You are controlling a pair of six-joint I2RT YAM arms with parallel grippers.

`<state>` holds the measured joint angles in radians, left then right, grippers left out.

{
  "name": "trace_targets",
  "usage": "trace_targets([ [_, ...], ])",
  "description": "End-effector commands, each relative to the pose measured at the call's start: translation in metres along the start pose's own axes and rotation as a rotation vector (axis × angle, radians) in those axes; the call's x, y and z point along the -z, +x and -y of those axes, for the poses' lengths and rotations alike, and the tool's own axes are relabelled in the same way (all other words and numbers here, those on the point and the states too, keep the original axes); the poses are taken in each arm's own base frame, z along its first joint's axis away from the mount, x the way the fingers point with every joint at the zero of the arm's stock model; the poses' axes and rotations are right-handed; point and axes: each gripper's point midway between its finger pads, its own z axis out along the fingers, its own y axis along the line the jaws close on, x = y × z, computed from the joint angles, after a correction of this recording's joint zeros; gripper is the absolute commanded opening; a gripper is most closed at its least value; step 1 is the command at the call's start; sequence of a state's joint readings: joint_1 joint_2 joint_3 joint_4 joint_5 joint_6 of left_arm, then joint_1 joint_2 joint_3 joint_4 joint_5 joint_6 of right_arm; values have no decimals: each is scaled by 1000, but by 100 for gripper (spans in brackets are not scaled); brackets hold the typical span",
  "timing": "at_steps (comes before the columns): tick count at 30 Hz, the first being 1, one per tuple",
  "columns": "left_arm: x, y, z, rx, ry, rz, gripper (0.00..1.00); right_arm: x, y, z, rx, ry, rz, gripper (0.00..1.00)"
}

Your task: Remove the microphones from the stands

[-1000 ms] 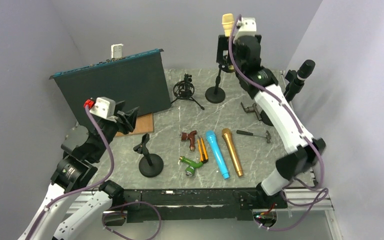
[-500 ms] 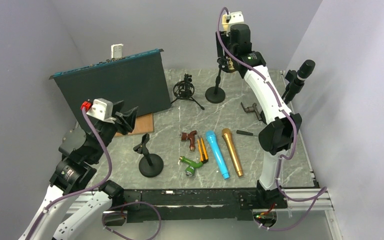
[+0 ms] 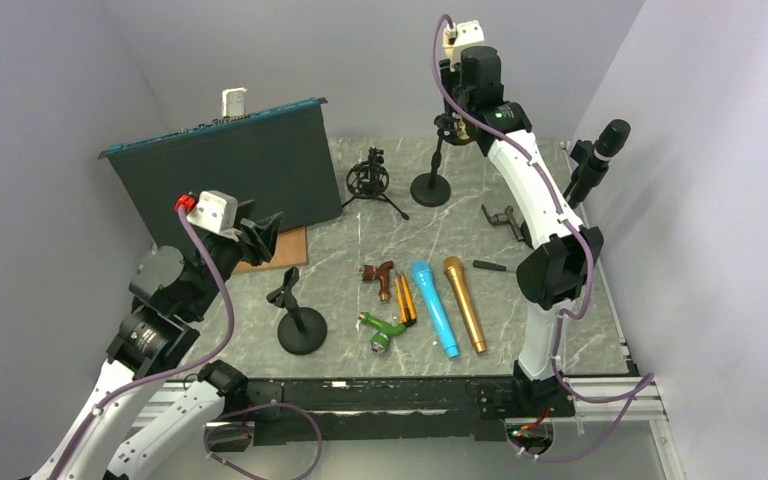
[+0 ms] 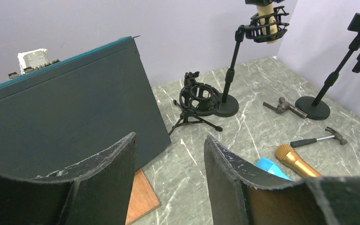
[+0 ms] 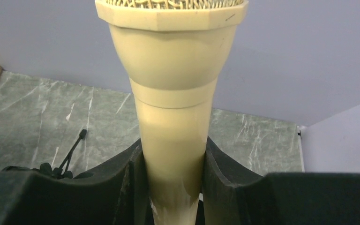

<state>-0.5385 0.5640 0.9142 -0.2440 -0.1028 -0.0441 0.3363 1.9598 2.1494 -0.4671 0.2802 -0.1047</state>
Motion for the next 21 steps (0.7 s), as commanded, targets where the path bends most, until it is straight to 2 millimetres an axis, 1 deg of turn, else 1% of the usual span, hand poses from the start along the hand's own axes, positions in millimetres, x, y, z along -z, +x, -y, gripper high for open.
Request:
trace_targets([
  [1, -7, -4, 4, -7, 16, 17, 57, 24, -68, 15, -32, 15, 171, 24],
  [2, -8, -3, 3, -9, 14, 12, 57, 25, -72, 16, -34, 15, 181, 21],
  [5, -9, -3, 4, -7, 19, 5, 56, 29, -87, 18, -42, 14, 219, 18],
  [8, -9, -3, 5, -8, 22, 10, 56, 40, -108, 21, -60, 9, 273, 16],
  [10, -9, -1, 3, -8, 13, 4, 56, 52, -122, 25, -74, 11, 309, 12],
  [13, -11, 0, 3, -10, 13, -4, 56, 82, -144, 36, -103, 14, 359, 6],
  [14, -11, 0, 4, -9, 15, -5, 55, 91, -147, 38, -115, 10, 369, 3],
  [15, -11, 1, 5, -7, 18, -7, 55, 100, -146, 38, -124, 4, 368, 1],
  [18, -13, 3, 5, -3, 21, -12, 55, 131, -141, 42, -166, -24, 380, 0],
  [20, -13, 3, 7, -1, 29, -15, 55, 152, -130, 41, -187, -50, 381, 0],
  [21, -13, 2, 7, 2, 32, -15, 55, 160, -121, 41, -191, -61, 375, 0],
])
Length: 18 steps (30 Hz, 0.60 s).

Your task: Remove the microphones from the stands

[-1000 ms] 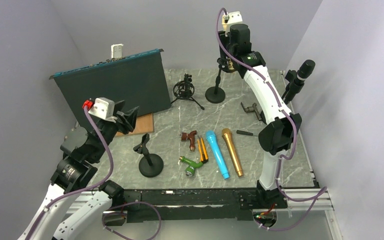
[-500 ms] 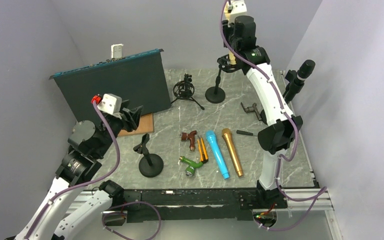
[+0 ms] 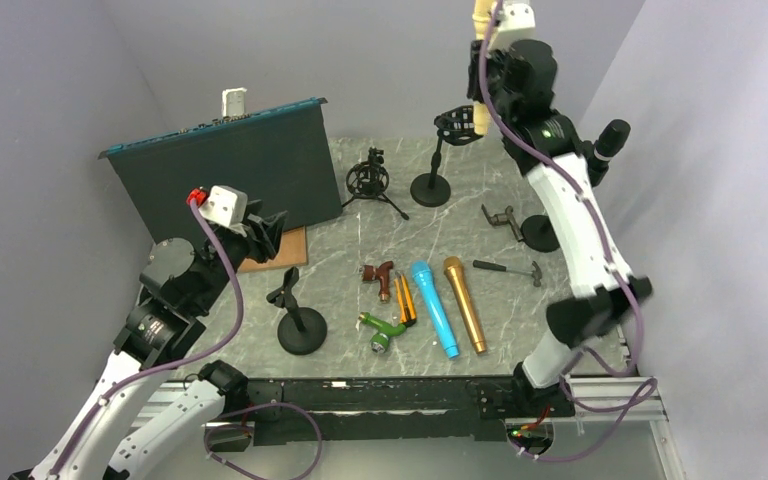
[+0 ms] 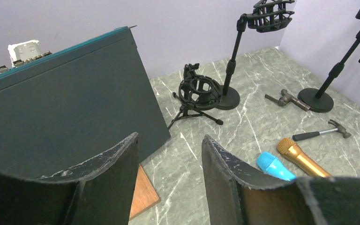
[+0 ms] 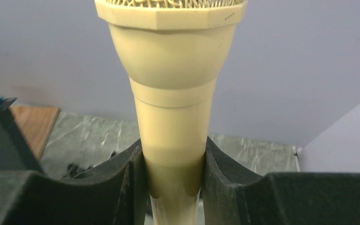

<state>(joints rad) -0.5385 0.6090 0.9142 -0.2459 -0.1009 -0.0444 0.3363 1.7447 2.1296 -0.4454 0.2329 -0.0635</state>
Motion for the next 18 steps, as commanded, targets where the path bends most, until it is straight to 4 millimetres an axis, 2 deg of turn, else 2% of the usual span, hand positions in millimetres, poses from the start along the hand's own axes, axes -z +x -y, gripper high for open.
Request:
trace_targets([
  [1, -2, -11, 8, 8, 38, 34, 54, 74, -43, 11, -94, -39, 154, 0],
  [4, -2, -11, 10, 16, 49, 37, 54, 105, -18, 16, -125, -35, 124, 0],
  [9, 1, -14, 14, 29, 70, 47, 54, 142, 45, 19, -120, -42, 14, 0],
  [13, 3, -17, 17, 40, 86, 62, 54, 157, 122, 27, -85, 10, -162, 0],
  [16, 5, -18, 18, 40, 89, 66, 55, 164, 176, 19, -54, -21, -315, 0],
  [18, 6, -19, 19, 38, 93, 70, 55, 167, 205, 9, -79, -54, -413, 0],
])
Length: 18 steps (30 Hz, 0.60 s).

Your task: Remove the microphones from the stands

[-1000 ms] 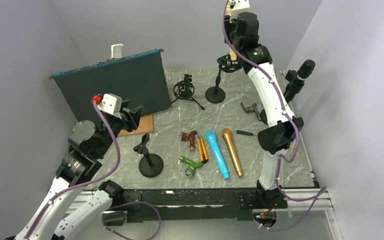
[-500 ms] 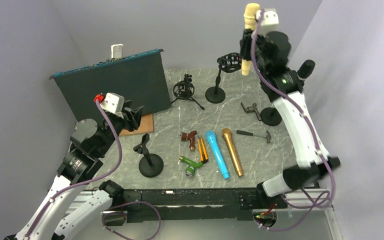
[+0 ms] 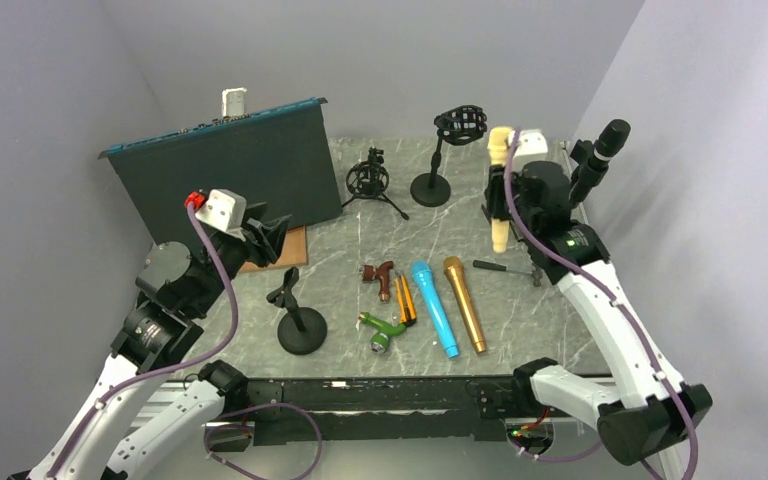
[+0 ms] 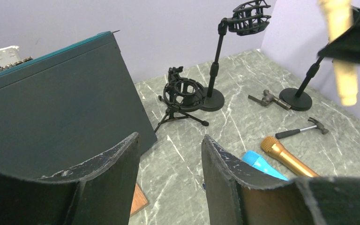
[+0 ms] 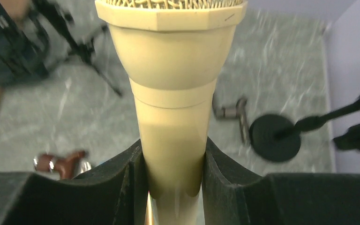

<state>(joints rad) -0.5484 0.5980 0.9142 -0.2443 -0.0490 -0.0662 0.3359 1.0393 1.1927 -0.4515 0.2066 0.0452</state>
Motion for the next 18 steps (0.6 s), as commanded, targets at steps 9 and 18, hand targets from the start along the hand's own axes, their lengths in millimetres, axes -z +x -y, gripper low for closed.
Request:
trace_targets([
  [9, 4, -17, 7, 10, 26, 59, 55, -4, 174, -95, -227, -354, -567, 1],
  [18, -4, -9, 10, 12, 42, 28, 55, 11, 273, -104, 35, -209, -932, 9],
])
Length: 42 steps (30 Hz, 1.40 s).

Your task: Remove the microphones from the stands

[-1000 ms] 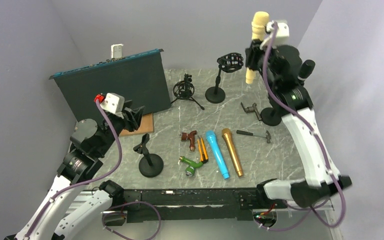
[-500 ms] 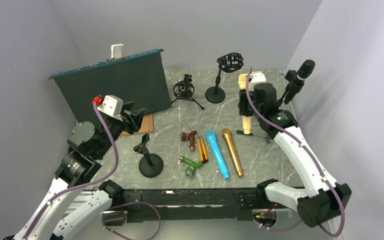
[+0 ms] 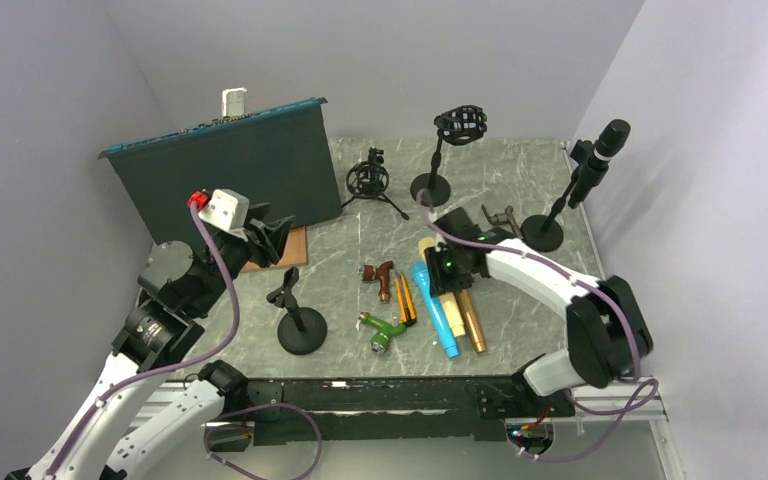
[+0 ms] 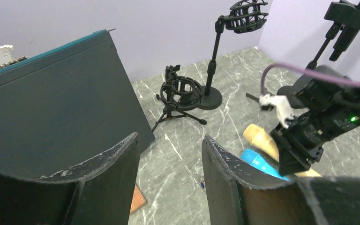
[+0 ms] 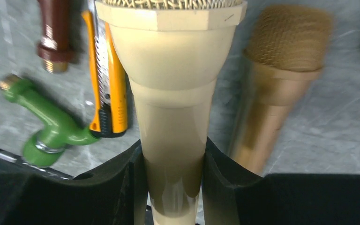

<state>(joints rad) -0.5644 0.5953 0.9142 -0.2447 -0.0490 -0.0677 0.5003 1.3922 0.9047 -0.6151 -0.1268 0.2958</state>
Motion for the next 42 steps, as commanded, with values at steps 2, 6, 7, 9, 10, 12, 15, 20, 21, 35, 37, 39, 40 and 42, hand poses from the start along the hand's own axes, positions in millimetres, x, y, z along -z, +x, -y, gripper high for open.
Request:
trace_targets([
  [2, -7, -6, 5, 7, 23, 16, 55, -9, 17, 7, 82, 176, -111, 9],
  [6, -10, -2, 5, 5, 22, 5, 55, -13, 23, 10, 87, 182, -115, 13],
  [7, -11, -1, 5, 5, 20, 1, 55, -13, 25, 12, 86, 191, -119, 14],
  [9, -12, 0, 6, 6, 24, -6, 55, -14, 28, 17, 89, 215, -127, 15],
  [10, -13, 1, 6, 7, 27, -8, 55, -14, 28, 19, 87, 226, -126, 16],
  [12, -14, 3, 7, 9, 34, -14, 55, -12, 27, 22, 81, 242, -114, 17],
  [15, -17, 6, 7, 8, 32, -24, 55, -4, 18, 20, 79, 238, -67, 19],
  [20, -19, 9, 9, 10, 40, -35, 55, 5, 11, 19, 88, 224, -49, 25],
  [21, -20, 9, 9, 11, 40, -36, 55, 5, 11, 20, 91, 227, -51, 25],
  [35, -21, 11, 7, 8, 33, -44, 55, -17, 22, 31, 116, 278, -133, 28],
  [37, -21, 12, 8, 8, 33, -44, 55, -20, 22, 29, 112, 268, -140, 28],
  [39, -21, 12, 7, 8, 32, -46, 55, -22, 22, 29, 110, 269, -145, 29],
  [40, -21, 12, 7, 7, 32, -47, 55, -22, 21, 29, 108, 271, -143, 29],
  [42, -21, 12, 7, 6, 31, -45, 55, -17, 17, 29, 107, 279, -129, 29],
])
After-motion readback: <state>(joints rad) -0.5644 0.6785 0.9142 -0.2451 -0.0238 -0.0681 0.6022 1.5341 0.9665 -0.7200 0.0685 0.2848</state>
